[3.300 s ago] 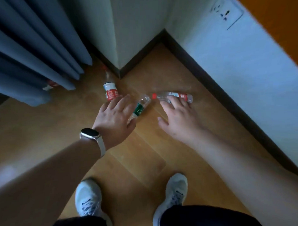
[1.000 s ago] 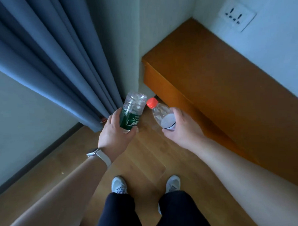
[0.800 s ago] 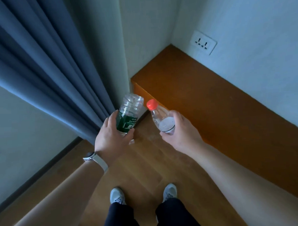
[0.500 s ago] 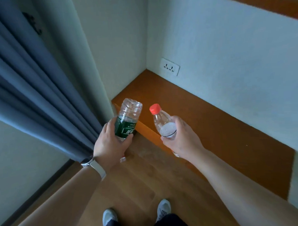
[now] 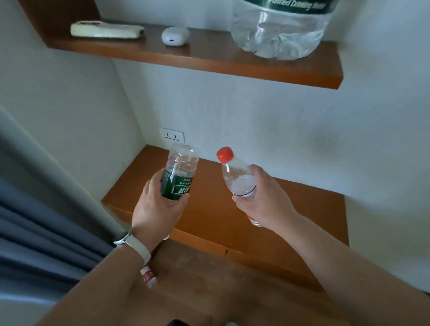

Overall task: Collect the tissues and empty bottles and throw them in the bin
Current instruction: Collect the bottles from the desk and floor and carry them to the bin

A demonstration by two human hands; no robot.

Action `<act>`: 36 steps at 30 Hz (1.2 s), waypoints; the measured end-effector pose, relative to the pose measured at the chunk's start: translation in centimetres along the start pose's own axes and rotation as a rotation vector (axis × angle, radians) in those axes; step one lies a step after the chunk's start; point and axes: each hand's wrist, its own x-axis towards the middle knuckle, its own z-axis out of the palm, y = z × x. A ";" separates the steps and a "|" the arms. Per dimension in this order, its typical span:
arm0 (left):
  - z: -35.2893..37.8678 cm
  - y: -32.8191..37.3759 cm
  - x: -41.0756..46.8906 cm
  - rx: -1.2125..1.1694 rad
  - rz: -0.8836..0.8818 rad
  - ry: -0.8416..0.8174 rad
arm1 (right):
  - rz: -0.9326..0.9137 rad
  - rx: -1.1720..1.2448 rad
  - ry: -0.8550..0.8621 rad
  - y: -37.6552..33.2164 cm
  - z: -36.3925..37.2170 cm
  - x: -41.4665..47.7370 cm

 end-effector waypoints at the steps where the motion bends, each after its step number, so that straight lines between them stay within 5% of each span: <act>1: 0.4 0.7 0.2 -0.015 0.014 -0.013 | 0.028 0.000 0.019 0.5 -0.7 -0.2; 20: 8.1 11.7 6.5 -0.266 0.569 -0.555 | 0.662 -0.093 0.486 1.1 -8.2 -8.5; 36: 11.7 19.2 -3.6 -0.481 0.952 -0.925 | 1.019 -0.133 0.841 -1.7 -9.0 -24.0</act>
